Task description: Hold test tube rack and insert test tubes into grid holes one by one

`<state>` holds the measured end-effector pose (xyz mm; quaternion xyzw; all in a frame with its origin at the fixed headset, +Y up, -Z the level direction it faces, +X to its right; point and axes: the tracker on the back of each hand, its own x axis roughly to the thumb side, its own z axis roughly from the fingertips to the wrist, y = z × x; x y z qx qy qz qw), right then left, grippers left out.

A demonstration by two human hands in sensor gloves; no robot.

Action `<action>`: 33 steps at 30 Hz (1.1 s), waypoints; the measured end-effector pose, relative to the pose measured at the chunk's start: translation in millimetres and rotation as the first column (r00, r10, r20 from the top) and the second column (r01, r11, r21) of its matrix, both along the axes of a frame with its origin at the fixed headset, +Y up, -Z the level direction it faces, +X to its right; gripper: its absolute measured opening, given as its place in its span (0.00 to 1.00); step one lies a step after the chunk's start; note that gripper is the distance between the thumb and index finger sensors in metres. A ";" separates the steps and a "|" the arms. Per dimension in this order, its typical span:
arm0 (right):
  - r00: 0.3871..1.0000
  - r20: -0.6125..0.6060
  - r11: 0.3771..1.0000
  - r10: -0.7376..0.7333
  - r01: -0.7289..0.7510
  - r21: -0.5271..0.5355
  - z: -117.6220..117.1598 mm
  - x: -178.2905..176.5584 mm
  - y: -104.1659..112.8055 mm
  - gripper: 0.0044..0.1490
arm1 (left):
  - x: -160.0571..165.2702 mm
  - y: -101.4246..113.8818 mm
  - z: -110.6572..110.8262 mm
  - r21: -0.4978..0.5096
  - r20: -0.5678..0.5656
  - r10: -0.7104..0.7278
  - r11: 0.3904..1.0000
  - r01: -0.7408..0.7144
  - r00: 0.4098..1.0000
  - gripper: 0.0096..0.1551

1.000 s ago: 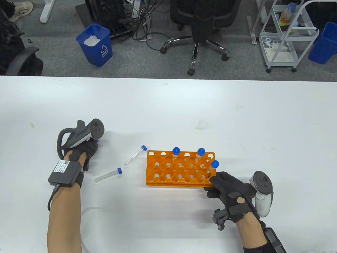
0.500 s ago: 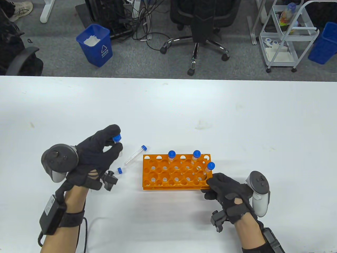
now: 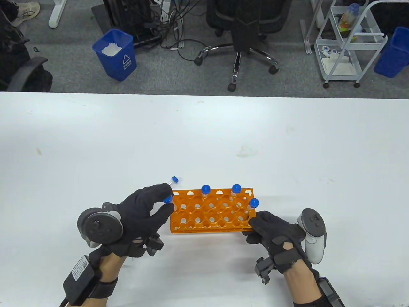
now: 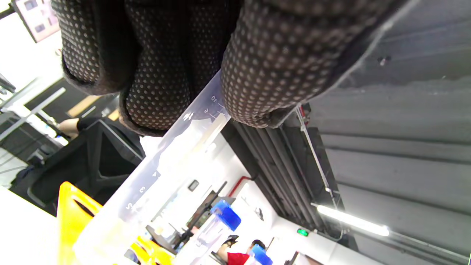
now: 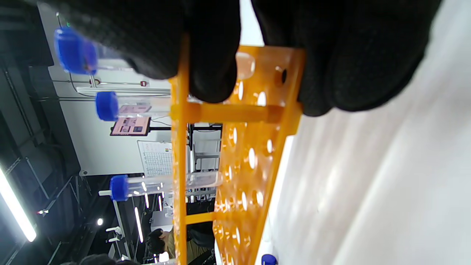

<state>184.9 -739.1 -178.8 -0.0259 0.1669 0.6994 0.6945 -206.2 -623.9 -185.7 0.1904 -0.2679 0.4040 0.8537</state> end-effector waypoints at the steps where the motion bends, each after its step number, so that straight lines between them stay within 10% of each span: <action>1: 1.000 -0.001 1.000 -0.004 0.004 -0.001 0.1 -0.2 -0.1 0.25 | 0.8 -1.4 0.0 0.003 -0.008 -0.008 1.000 0.008 1.000 0.35; 23: 1.000 0.007 1.000 -0.008 0.008 0.004 1.5 1.8 0.9 0.26 | 10.2 -8.5 0.0 -0.001 -0.049 -0.289 0.957 0.290 0.956 0.32; 33: 1.000 0.014 1.000 0.007 -0.007 -0.004 0.8 2.9 -0.2 0.26 | -0.5 -6.1 -5.0 -0.067 -0.022 -0.345 0.937 0.343 0.938 0.52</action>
